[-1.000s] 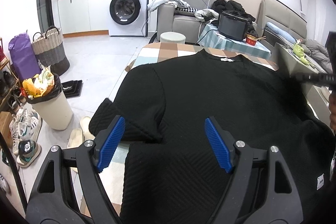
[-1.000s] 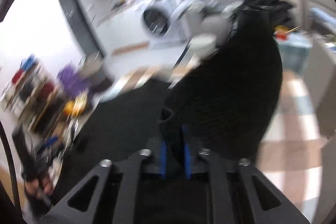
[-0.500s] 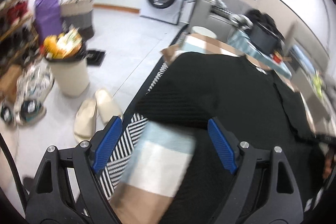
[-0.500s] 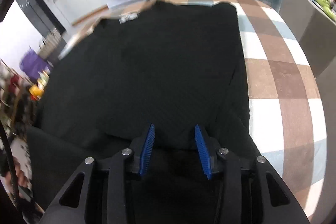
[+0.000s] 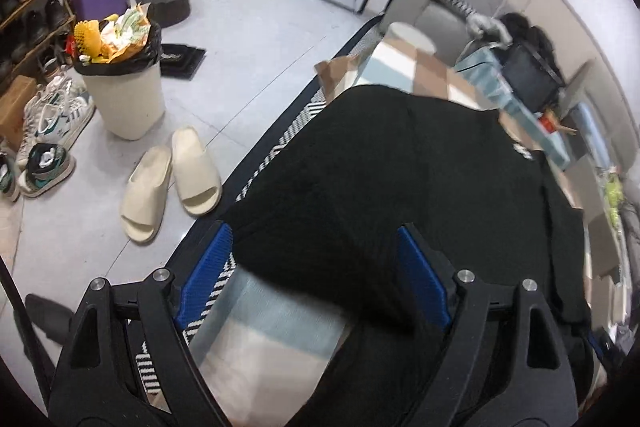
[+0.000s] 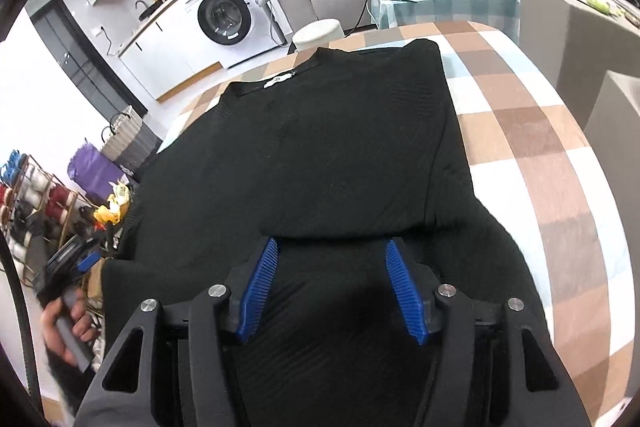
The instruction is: Fold small clothes
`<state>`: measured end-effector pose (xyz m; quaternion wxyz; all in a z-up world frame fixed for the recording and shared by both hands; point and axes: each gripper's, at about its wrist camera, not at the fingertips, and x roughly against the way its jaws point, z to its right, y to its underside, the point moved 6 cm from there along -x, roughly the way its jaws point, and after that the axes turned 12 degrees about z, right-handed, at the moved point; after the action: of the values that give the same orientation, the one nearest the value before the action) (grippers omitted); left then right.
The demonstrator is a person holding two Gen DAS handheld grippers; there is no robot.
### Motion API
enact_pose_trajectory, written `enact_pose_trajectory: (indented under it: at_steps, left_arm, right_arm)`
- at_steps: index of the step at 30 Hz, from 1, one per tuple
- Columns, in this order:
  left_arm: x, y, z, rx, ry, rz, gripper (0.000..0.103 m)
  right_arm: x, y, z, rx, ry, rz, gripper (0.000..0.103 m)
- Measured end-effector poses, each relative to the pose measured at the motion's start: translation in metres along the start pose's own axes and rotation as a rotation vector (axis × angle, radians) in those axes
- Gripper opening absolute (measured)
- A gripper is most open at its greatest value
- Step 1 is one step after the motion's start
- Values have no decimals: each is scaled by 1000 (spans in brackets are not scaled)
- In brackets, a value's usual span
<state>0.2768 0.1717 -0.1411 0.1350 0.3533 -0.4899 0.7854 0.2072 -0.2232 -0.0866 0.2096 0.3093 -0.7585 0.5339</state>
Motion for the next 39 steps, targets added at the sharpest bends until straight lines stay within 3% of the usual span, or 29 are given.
enact_pose_trajectory:
  at_steps: [1,2,3,5,7,8,11,14,18,21,24,27,29,31,33,35,39]
  left_arm:
    - [-7,-1,3,-10,-27,-6,80]
    - [-15,-2,7,-25,-58,-6,70]
    - [-19,-3,8,-40,-83,-3,52]
    - [-22,-2,4,-24,-74,-5,33]
    - [-13,-1,-5,11,-40,45,12]
    - [-5,0,-13,27,-36,61,7]
    - [10,0,-31,84,-27,107,4]
    - [19,-8,-42,143,-8,143,4]
    - [39,-33,-24,95,28,236,4]
    - [55,-57,25,10,132,303,4]
    - [72,-64,99,-116,287,344,4]
    - [78,-28,177,-264,480,250,4]
    - [69,4,198,-312,517,129,10]
    - [64,27,196,-326,515,60,28]
    - [65,37,181,-304,480,61,61]
    - [71,38,160,-272,436,80,66]
    - [72,29,120,-261,329,105,67]
  right_arm:
    - [3,2,1,-3,4,3,59]
    - [5,3,3,-6,10,3,59]
    - [7,5,5,-9,14,2,59]
    - [13,9,11,-19,30,4,59]
    - [16,11,16,-27,32,7,59]
    - [19,11,18,-31,32,10,59]
    - [20,13,24,-42,37,12,59]
    - [18,16,27,-61,33,7,59]
    - [23,19,28,-82,28,14,59]
    - [32,22,32,-96,32,33,59]
    - [41,24,37,-115,40,45,59]
    - [50,24,45,-129,60,61,59]
    - [54,26,48,-138,70,63,59]
    - [55,29,51,-145,77,55,59]
    - [55,31,51,-139,73,49,59]
    - [54,32,51,-133,69,47,61]
    - [50,31,49,-126,59,35,63]
